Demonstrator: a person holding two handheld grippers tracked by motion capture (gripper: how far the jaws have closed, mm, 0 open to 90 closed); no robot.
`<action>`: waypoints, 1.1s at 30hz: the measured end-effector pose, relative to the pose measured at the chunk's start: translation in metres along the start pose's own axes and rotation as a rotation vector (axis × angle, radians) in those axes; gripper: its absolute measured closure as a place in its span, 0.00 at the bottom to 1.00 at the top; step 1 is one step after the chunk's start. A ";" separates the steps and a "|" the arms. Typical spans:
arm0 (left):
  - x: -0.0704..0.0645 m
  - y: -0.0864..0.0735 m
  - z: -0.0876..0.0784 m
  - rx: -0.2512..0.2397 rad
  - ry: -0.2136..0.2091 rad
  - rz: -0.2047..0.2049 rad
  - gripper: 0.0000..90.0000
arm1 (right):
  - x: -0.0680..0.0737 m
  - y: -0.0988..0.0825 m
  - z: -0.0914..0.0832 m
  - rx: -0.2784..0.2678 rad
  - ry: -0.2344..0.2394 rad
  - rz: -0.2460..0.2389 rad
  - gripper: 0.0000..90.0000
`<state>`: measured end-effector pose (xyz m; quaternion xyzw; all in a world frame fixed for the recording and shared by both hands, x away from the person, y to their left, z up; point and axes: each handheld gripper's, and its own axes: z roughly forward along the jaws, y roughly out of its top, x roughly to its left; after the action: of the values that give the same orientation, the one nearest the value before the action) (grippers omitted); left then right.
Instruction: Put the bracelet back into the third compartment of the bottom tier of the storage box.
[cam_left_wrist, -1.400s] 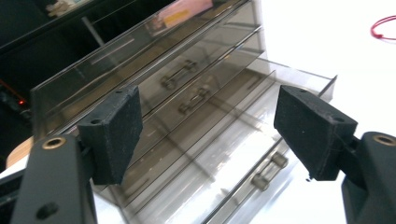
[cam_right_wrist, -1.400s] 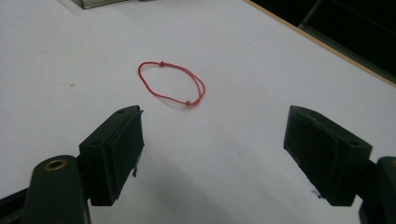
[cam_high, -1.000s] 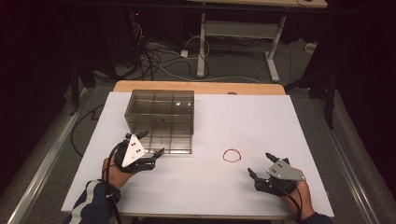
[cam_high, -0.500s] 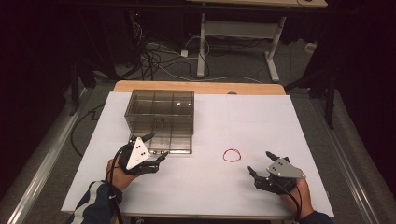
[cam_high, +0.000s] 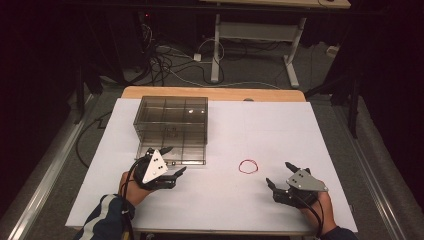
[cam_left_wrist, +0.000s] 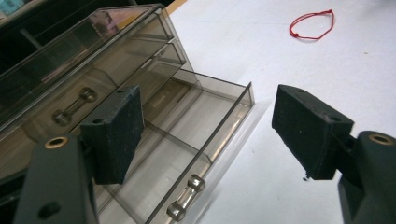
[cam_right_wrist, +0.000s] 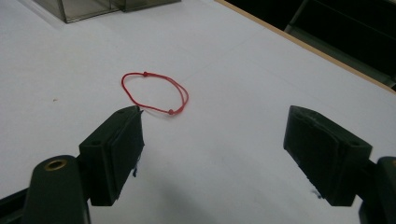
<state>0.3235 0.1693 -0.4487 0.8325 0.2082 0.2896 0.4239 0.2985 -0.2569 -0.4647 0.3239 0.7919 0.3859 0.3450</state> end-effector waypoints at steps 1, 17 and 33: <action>0.000 0.000 0.000 0.000 0.000 0.000 0.27 | 0.000 0.000 0.000 0.000 0.000 0.000 0.23; -0.023 0.020 0.027 0.028 -0.112 0.037 0.29 | -0.001 -0.002 -0.003 0.008 -0.017 0.007 0.23; -0.067 0.073 0.111 0.106 -0.364 0.015 0.53 | -0.001 -0.002 -0.003 0.021 -0.022 0.014 0.23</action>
<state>0.3538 0.0245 -0.4612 0.8938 0.1370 0.1261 0.4081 0.2967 -0.2599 -0.4649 0.3373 0.7898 0.3763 0.3476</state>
